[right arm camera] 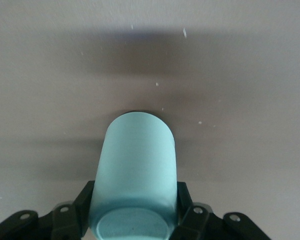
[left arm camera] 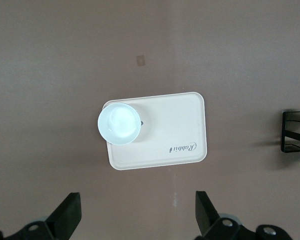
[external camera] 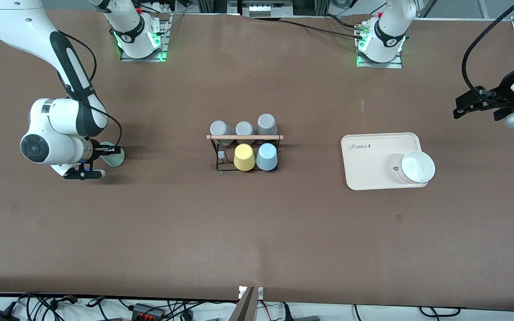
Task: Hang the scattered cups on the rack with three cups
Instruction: 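Grasp the pale green cup with the right gripper, then carry the green cup to the rack and hang it with the right gripper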
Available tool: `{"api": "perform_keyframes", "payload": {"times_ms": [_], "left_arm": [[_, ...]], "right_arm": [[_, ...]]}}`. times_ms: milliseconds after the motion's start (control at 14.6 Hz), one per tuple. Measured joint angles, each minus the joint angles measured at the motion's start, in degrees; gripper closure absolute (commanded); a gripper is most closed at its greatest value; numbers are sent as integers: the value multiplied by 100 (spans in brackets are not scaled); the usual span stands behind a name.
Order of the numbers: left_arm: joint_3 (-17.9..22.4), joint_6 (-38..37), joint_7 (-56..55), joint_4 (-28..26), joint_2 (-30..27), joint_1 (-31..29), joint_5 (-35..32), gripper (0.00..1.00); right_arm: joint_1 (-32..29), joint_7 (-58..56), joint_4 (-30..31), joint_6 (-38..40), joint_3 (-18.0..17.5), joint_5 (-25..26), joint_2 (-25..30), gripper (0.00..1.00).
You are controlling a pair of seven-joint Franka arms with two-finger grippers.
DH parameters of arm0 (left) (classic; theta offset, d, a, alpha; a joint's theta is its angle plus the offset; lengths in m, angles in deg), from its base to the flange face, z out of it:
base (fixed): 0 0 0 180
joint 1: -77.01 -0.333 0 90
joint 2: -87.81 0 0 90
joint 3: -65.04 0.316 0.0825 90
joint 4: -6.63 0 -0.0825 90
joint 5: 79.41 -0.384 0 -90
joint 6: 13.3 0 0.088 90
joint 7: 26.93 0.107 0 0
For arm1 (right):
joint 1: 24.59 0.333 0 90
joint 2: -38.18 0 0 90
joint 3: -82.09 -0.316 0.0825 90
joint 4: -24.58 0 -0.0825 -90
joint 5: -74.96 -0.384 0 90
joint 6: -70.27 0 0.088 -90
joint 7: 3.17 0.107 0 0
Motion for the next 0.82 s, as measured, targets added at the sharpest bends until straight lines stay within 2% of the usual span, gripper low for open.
{"api": "perform_keyframes", "payload": {"times_ms": [205,410,614,819], "left_arm": [[-10,0,-32,-3,-65,1,0,0],[-16,5,-36,-3,-77,4,0,0],[-25,13,-36,2,-80,6,0,0],[-26,15,-36,7,-85,6,0,0]], "right_arm": [[19,0,-383,395,-99,-30,154,85],[104,12,-1294,1271,-432,-326,234,86],[449,194,-1984,1638,-606,-740,213,86],[1004,636,-2458,1878,-642,-809,62,86]]}}
